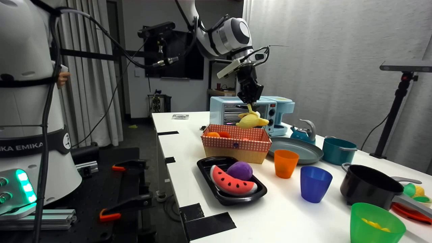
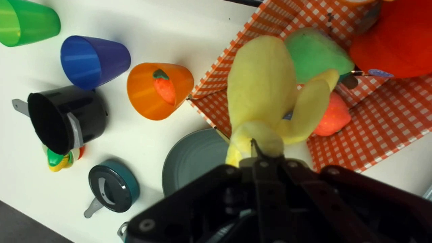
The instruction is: Remove the watermelon plushie from the box and put them on the tray,then put two of them back
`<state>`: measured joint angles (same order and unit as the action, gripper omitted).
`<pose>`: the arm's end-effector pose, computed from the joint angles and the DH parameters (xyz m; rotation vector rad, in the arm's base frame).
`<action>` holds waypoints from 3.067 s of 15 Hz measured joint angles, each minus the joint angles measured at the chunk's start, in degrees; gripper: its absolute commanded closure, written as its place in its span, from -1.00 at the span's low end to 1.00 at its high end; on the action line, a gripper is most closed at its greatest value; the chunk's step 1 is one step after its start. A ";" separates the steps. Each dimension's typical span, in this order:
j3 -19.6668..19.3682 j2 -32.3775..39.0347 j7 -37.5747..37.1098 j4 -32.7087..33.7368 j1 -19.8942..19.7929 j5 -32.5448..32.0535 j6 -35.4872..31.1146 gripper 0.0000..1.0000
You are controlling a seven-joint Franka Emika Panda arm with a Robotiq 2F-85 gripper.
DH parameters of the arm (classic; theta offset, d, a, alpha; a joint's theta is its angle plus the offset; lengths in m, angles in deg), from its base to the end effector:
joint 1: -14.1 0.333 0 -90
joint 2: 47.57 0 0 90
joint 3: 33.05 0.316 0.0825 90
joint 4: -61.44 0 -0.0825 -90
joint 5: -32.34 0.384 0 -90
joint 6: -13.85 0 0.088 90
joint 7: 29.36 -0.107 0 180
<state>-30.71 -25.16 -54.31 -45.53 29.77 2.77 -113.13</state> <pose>0.6065 0.1787 0.3064 2.7484 0.2744 0.1488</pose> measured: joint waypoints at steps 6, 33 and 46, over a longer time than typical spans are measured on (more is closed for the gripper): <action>-0.02 1.38 1.80 0.21 0.42 0.01 0.54 -0.13; -4.64 -10.31 -13.18 -24.79 -7.15 11.29 -7.10 -1.00; -8.26 -12.82 -16.07 -39.40 -12.48 12.16 -18.37 -1.00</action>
<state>-38.97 -37.98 -70.39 -84.93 17.29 14.92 -131.49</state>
